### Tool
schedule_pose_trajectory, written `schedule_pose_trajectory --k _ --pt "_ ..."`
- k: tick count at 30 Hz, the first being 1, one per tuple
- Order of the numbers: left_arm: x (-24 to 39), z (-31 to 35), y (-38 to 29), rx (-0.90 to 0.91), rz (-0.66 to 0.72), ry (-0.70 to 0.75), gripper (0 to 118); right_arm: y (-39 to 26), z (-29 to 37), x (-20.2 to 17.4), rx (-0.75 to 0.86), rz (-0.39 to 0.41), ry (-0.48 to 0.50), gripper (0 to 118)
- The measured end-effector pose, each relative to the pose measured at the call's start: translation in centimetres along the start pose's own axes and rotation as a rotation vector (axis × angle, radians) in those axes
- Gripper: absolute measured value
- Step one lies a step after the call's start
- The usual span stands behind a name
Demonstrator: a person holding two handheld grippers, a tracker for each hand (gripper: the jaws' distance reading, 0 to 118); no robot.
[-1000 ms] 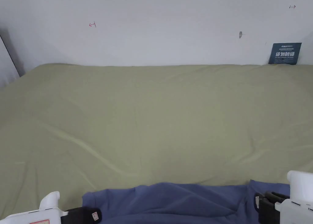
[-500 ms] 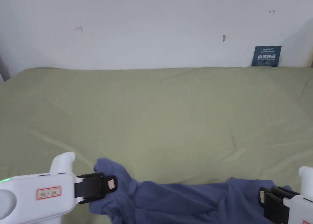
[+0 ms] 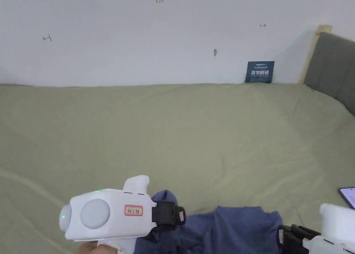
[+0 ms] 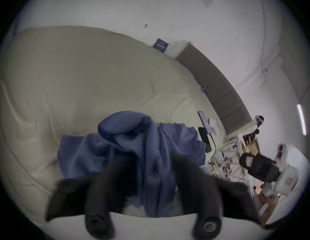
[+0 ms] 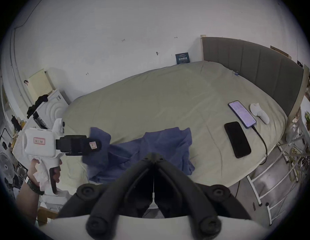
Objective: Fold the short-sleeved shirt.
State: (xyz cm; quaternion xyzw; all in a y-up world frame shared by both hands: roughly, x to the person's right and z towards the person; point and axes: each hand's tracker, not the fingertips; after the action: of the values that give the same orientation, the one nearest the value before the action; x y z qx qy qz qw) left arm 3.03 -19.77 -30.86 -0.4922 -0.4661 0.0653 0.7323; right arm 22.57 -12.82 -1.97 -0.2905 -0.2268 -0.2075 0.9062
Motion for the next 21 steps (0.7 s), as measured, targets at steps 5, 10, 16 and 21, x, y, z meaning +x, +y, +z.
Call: schedule_pose_trajectory --k 5,10,16,21 --pt "-1.0 0.9 -0.5 0.041 0.104 -0.227 83 -0.4 -0.8 0.6 -0.021 -0.015 -0.010 2" --pt "-2.9 2.4 -0.4 0.122 0.059 -0.134 68 -0.7 -1.4 0.1 -0.044 -0.007 0.012 2" --pt "-7.0 -1.4 -1.1 0.165 0.181 0.050 3 -0.7 -1.3 -0.8 -0.034 0.013 0.047 2" --pt "-6.3 -6.7 -3.9 0.050 0.150 0.078 2 -0.6 -0.7 -1.5 -0.018 0.027 0.071 2"
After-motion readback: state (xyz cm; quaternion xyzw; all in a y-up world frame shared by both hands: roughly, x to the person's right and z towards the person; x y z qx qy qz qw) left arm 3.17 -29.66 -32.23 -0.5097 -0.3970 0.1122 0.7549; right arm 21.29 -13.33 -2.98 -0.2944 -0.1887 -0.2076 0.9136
